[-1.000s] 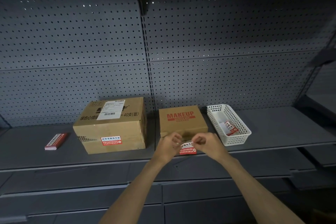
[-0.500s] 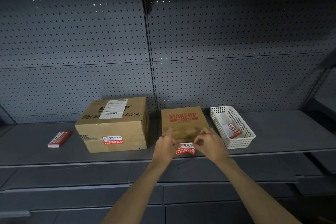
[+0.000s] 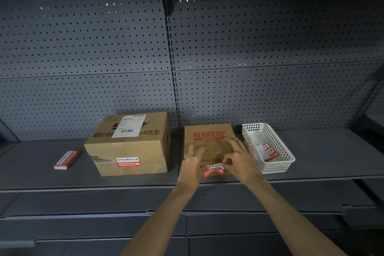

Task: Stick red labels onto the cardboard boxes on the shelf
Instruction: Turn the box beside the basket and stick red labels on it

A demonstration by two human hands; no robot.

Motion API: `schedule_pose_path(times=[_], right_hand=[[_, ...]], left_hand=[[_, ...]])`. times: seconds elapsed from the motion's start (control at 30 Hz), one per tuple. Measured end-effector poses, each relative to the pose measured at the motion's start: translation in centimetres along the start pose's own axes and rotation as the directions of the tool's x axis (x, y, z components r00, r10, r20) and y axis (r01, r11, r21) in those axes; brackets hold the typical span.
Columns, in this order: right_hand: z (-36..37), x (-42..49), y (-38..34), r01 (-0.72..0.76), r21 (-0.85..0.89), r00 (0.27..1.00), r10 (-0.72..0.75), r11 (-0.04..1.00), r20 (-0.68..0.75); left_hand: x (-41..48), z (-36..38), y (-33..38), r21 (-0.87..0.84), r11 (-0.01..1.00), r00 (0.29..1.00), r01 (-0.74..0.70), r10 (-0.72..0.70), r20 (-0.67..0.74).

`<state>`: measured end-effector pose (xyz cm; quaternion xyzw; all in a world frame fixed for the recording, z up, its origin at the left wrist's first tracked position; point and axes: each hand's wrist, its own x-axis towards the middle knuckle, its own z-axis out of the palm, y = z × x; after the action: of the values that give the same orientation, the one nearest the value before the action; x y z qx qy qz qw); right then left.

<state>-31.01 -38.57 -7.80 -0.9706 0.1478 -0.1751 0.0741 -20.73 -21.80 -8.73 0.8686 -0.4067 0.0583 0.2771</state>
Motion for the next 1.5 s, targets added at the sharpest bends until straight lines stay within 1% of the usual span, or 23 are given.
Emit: schedule_pose_path(times=[0.23, 0.37, 0.6, 0.7, 0.93, 1.17, 1.33, 1.5], right_hand=[[0.1, 0.6, 0.1, -0.047, -0.018, 0.995, 0.048, 0.999, 0.085], [0.4, 0.6, 0.0, -0.076, -0.015, 0.993, 0.077, 0.997, 0.090], [1.0, 0.6, -0.1, -0.139, 0.037, 0.987, 0.136, 0.990, 0.084], [0.9, 0.8, -0.2, -0.155, 0.014, 0.984, 0.153, 0.988, 0.090], [1.1, 0.9, -0.7, -0.155, -0.054, 0.985, 0.158, 0.986, 0.069], [1.6, 1.1, -0.7, -0.154, -0.069, 0.986, 0.158, 0.986, 0.050], [2.1, 1.2, -0.5, -0.153, -0.128, 0.988, 0.154, 0.980, 0.001], [2.7, 1.0, -0.4, -0.141, -0.139, 0.989, 0.133, 0.980, -0.066]], left_hand=[[1.6, 0.4, 0.4, 0.012, 0.999, 0.998, 0.051, -0.051, 0.028], [2.0, 0.9, 0.6, -0.013, 0.996, 0.996, 0.083, -0.083, 0.027], [2.6, 1.4, 0.1, 0.022, 0.992, 0.992, 0.125, -0.126, 0.028], [2.9, 1.4, 0.0, 0.009, 0.991, 0.990, 0.134, -0.134, 0.036], [2.7, 2.1, -0.3, 0.047, 0.988, 0.987, 0.145, -0.148, 0.058], [3.2, 2.3, -0.8, 0.046, 0.988, 0.987, 0.146, -0.148, 0.059], [3.5, 2.6, -1.1, 0.055, 0.990, 0.989, 0.132, -0.135, 0.065], [4.0, 3.4, -1.6, 0.092, 0.988, 0.989, 0.127, -0.134, 0.065]])
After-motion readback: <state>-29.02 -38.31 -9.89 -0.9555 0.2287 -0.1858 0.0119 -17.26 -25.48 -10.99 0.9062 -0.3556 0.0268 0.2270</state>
